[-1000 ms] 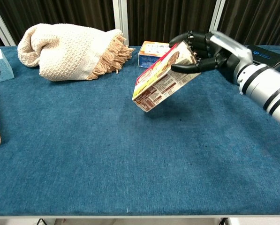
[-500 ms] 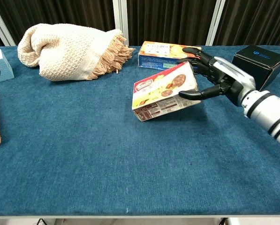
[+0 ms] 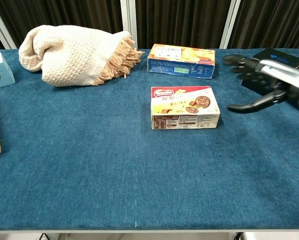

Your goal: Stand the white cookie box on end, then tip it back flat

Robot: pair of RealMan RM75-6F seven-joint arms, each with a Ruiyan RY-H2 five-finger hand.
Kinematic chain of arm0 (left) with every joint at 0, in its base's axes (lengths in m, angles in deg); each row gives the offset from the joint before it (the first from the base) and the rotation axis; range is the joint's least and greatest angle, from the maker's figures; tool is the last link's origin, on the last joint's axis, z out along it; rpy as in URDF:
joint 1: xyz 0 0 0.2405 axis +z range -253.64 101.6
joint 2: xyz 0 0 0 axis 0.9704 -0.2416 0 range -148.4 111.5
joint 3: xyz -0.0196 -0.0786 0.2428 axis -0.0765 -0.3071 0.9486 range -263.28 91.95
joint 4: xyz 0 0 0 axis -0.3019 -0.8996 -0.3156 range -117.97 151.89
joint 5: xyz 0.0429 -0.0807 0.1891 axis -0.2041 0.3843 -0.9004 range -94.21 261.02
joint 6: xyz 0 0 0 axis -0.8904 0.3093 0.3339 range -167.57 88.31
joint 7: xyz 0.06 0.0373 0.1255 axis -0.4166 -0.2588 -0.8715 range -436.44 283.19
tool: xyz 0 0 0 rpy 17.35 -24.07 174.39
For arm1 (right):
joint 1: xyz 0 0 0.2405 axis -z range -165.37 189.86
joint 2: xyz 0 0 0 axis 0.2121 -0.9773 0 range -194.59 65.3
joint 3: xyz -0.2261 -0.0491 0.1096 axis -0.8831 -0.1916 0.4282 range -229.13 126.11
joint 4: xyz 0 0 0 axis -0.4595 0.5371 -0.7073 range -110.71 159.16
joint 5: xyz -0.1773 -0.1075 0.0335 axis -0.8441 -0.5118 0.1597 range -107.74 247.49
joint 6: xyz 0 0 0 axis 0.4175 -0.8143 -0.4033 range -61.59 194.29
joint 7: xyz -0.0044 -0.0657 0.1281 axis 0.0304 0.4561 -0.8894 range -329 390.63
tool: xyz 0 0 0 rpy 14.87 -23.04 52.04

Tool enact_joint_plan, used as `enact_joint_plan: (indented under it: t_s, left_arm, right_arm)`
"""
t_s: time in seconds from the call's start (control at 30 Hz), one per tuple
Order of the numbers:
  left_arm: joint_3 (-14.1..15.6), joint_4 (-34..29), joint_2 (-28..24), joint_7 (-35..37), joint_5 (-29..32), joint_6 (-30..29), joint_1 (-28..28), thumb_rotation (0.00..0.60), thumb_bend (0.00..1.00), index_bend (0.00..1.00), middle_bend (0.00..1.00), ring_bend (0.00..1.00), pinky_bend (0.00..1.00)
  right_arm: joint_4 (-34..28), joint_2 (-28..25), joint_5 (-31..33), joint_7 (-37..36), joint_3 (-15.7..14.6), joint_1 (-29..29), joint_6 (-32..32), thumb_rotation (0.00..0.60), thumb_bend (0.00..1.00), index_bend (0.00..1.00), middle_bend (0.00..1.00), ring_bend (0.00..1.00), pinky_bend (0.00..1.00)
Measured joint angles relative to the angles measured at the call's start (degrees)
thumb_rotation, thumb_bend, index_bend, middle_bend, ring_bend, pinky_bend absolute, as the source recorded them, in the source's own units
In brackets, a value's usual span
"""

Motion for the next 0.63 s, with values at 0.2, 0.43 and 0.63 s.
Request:
enact_joint_plan:
  t_s: [0.2, 0.43, 0.63]
  left_arm:
    - [-0.1, 0.4, 0.2, 0.5, -0.3, -0.4, -0.1, 0.6, 0.0, 0.07, 0.06, 0.0, 0.0]
    - [0.1, 0.4, 0.3, 0.5, -1.0, -1.6, 0.2, 0.6, 0.0, 0.07, 0.06, 0.0, 0.0]
    - [0.2, -0.3, -0.3, 0.1, -1.2, -3.4, 1.4, 0.6, 0.0, 0.07, 0.06, 0.0, 0.0]
  right_arm:
    - [-12.3, -12.7, 3.0, 16.8, -0.2, 5.2, -5.2, 0.6, 0.32, 0.0, 0.0, 0.0, 0.0]
    - [-21.9, -23.8, 6.2, 25.7, -1.7, 15.7, -15.3, 0.6, 0.32, 0.0, 0.0, 0.0, 0.0]
    - [-21.8, -24.4, 4.7, 22.4, -3.5, 22.0, -21.5, 0.6, 0.32, 0.0, 0.0, 0.0, 0.0]
